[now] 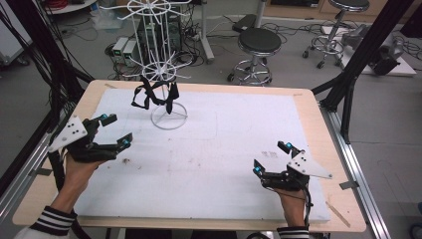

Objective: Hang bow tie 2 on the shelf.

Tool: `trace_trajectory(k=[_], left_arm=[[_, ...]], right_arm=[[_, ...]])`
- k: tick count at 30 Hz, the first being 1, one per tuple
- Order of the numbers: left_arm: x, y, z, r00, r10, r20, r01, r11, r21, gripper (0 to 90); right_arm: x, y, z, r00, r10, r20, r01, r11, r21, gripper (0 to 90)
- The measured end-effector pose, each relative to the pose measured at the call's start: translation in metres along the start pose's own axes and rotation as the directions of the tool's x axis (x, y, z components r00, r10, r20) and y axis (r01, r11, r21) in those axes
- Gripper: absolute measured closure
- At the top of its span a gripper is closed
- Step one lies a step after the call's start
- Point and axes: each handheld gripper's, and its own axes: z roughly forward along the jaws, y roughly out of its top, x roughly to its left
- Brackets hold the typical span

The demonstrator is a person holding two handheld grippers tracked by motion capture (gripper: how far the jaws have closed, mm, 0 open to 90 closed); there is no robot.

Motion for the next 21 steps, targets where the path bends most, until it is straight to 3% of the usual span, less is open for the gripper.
trace_trajectory(k=[3, 6, 9, 16, 21], left_arm=[[-0.008, -0.01, -0.008, 0.9998, 0.015, -0.011, -0.015, 0.9995, -0.027, 17.1], [-0.013, -0.02, -0.015, 0.9996, 0.021, -0.021, -0.022, 0.9985, -0.05, 17.2], [-0.018, -0.031, -0.021, 0.9992, 0.029, -0.026, -0.03, 0.998, -0.056, 17.1], [-0.025, -0.062, -0.029, 0.9986, 0.025, -0.046, -0.029, 0.9962, -0.083, 17.2], [-0.026, -0.079, -0.031, 0.9972, 0.018, -0.072, -0.025, 0.9944, -0.103, 17.1]], right_arm=[[0.002, 0.0, -0.003, 1.0, 0.006, 0.006, -0.006, 1.0, 0.01, 0.8], [0.005, -0.01, -0.01, 0.9999, 0.005, 0.011, -0.004, 0.998, -0.06, 0.9], [0.007, -0.021, -0.011, 0.9999, 0.006, 0.015, -0.006, 1.0, -0.028, 0.9], [0.01, -0.029, -0.007, 0.9994, -0.029, 0.022, 0.03, 0.998, -0.057, 0.9], [0.01, -0.033, -0.006, 0.9993, -0.027, 0.025, 0.029, 0.997, -0.075, 0.9]])
